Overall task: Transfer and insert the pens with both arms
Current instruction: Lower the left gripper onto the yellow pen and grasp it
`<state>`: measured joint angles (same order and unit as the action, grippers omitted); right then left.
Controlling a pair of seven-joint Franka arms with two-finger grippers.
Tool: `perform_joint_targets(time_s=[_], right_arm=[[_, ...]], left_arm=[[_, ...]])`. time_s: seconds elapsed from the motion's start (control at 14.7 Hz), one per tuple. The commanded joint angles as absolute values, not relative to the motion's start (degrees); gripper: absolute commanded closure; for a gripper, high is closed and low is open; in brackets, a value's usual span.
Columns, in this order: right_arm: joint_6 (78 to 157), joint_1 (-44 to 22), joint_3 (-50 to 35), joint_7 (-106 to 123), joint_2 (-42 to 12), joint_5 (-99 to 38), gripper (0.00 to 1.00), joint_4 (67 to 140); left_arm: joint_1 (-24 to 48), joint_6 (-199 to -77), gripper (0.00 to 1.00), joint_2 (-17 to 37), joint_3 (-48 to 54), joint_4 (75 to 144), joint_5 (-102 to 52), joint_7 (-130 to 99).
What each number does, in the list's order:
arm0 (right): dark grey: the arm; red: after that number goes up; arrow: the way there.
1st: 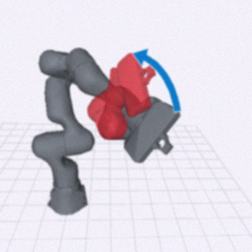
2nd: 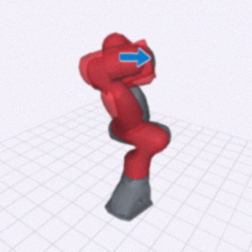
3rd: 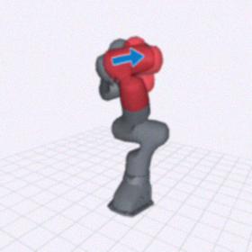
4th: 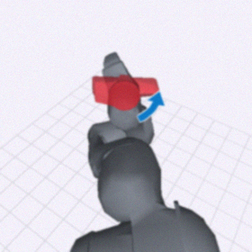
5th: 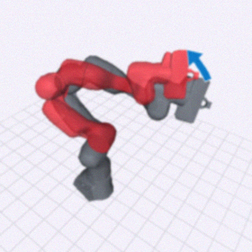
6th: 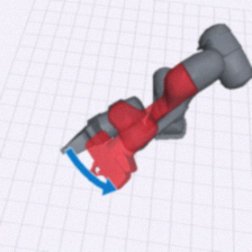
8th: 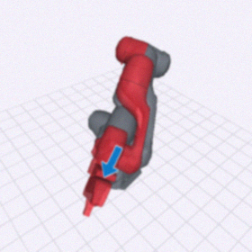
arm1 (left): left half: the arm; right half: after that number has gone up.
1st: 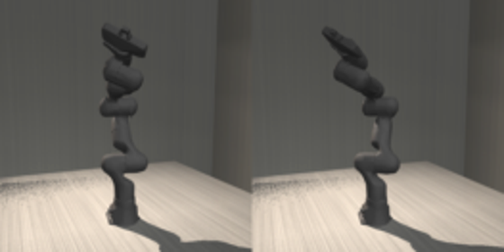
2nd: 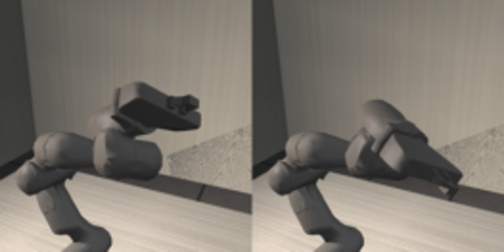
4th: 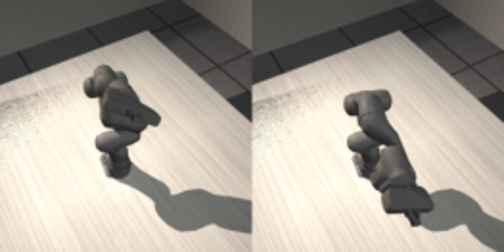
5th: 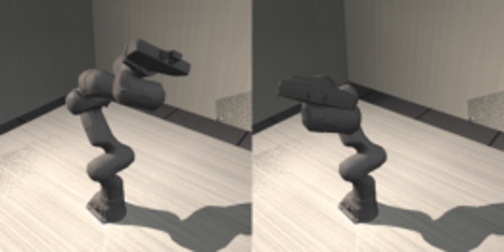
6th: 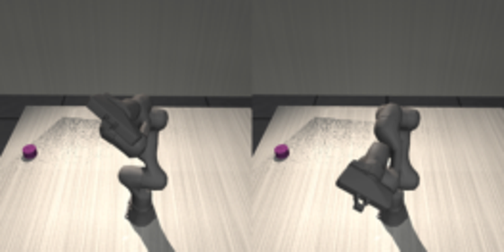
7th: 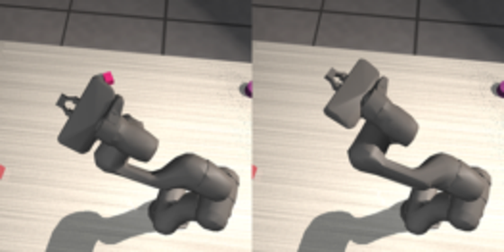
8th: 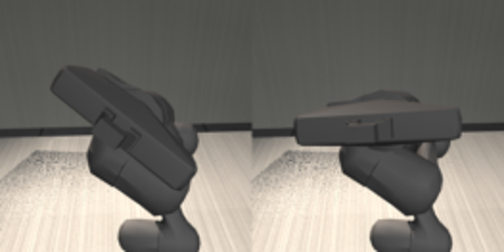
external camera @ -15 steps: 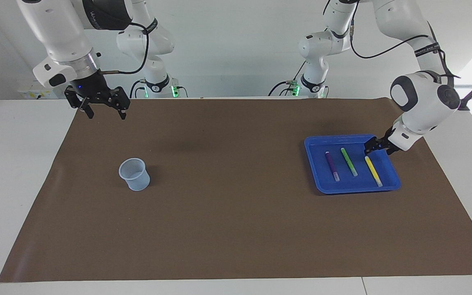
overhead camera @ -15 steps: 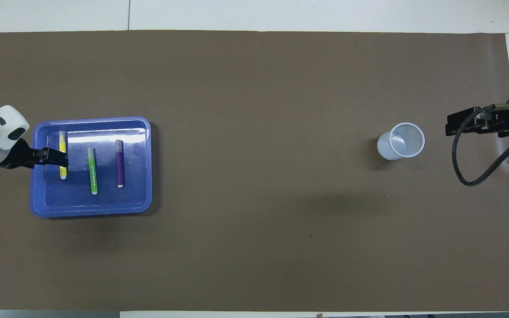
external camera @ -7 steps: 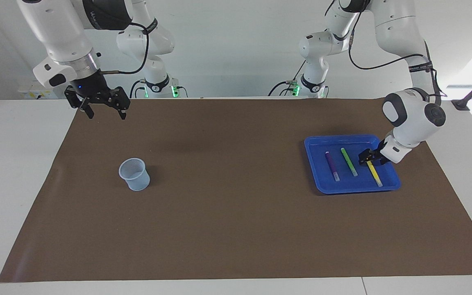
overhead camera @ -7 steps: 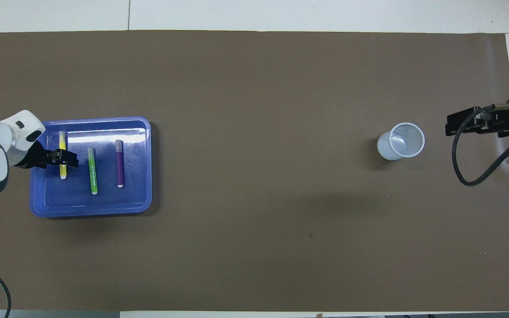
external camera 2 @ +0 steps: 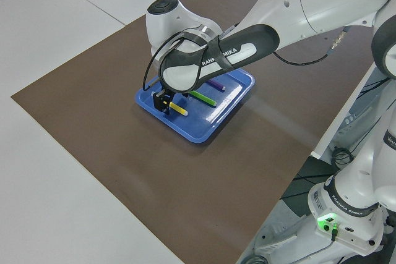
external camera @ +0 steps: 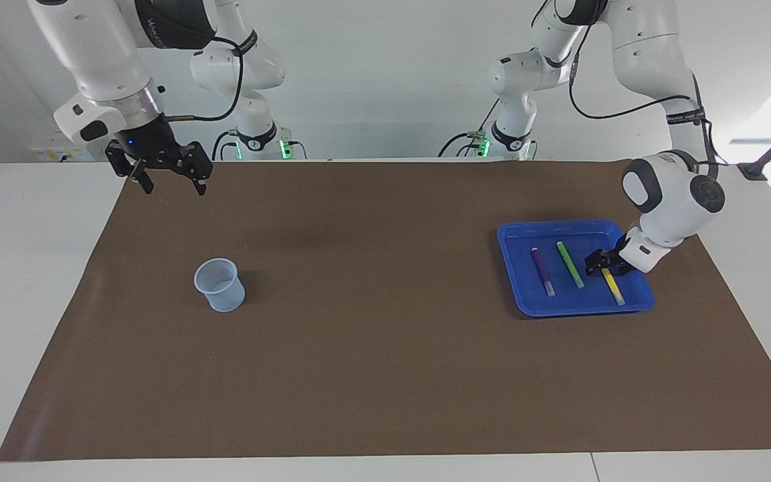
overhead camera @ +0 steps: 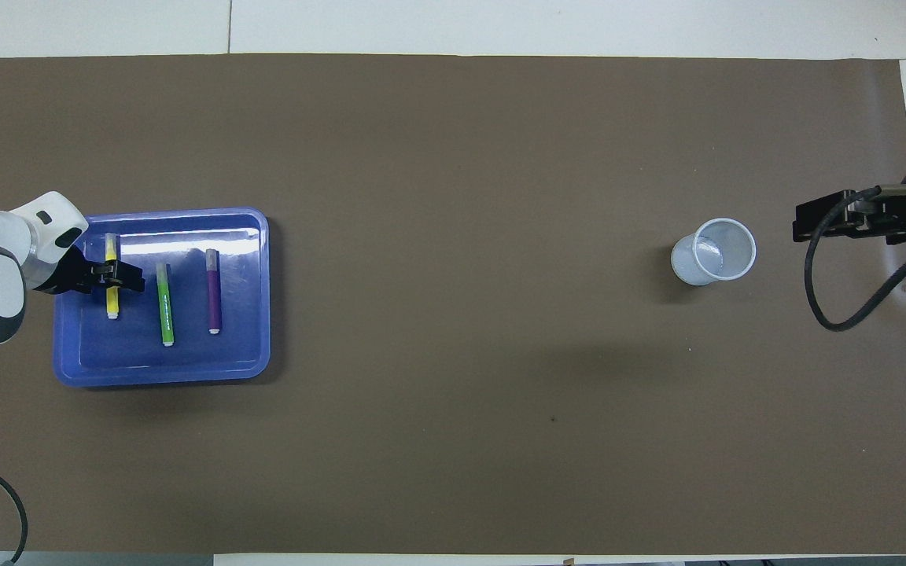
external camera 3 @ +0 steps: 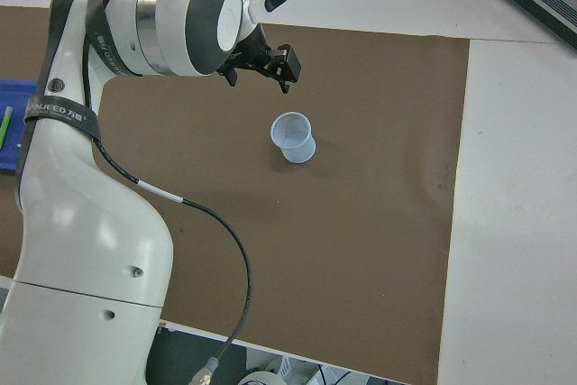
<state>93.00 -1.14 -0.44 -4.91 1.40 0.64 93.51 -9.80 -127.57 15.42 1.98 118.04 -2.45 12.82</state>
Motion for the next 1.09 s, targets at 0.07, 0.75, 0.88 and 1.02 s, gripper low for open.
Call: perform_joint_targets(time_s=[0.07, 0.75, 0.88, 1.02], right_arm=[[93.52, -0.62, -0.62, -3.34, 2.02, -0.44, 0.0, 94.13], [93.52, -0.62, -0.62, -3.34, 2.02, -0.53, 0.0, 94.13], [93.52, -0.62, -0.62, -3.25, 2.11, -0.44, 0.0, 94.13], [93.43, -0.7, -0.62, -3.25, 2.11, -0.44, 0.0, 94.13]], left_arm=[[-9.49, -128.5, 0.2, 16.61, 1.85, 116.46, -1.76, 12.92], [-9.05, -129.46, 0.53, 17.23, 1.85, 116.01, -0.09, 12.92], [-9.14, -129.81, 0.66, 17.14, 1.85, 116.1, -0.09, 12.92], [-9.14, -129.81, 0.86, 17.23, 1.85, 116.1, -0.09, 12.92]])
